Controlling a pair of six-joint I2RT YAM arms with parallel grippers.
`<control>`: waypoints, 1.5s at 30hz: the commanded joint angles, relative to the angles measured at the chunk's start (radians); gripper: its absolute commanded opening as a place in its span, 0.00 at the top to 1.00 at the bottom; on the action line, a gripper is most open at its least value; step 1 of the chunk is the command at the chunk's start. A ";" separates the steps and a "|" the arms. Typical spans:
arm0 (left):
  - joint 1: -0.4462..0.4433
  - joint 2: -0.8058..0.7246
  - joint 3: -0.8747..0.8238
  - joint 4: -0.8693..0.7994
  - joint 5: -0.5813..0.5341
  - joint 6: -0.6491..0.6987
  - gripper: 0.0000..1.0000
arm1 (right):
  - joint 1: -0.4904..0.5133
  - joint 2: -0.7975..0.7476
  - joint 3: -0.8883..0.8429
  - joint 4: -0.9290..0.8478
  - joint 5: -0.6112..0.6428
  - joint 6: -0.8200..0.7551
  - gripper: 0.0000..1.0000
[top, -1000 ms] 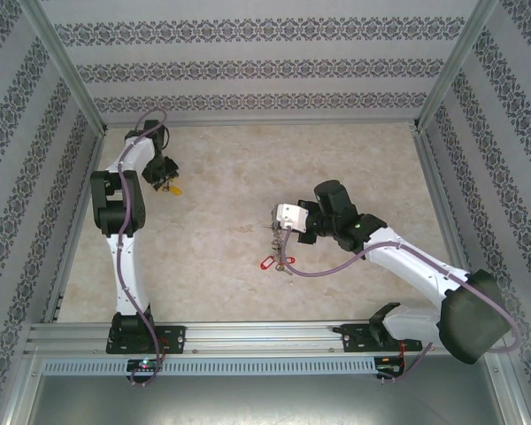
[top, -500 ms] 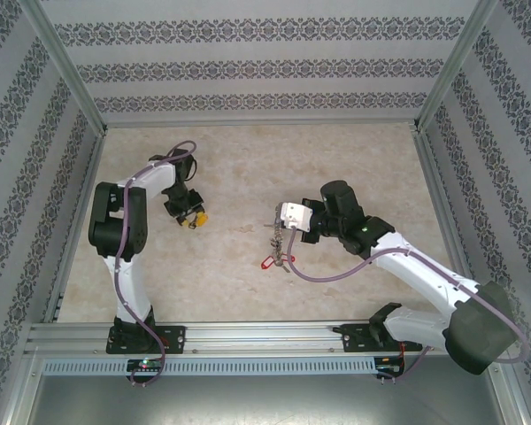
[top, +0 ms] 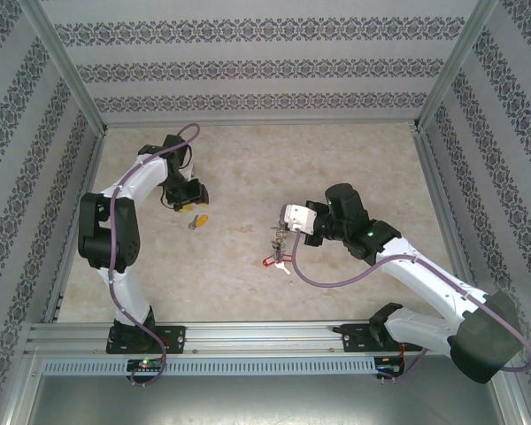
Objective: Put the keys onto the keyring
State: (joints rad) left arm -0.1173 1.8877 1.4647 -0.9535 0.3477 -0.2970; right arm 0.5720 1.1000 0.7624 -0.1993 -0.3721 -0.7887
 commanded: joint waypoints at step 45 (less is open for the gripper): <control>-0.050 0.064 -0.116 -0.057 -0.019 0.255 0.52 | -0.006 -0.024 0.062 -0.078 -0.058 -0.026 1.00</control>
State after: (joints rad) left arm -0.1478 1.9282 1.3289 -1.0332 0.3561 -0.0353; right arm 0.5713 1.1000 0.7883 -0.2890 -0.4122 -0.8120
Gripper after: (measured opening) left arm 0.482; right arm 0.065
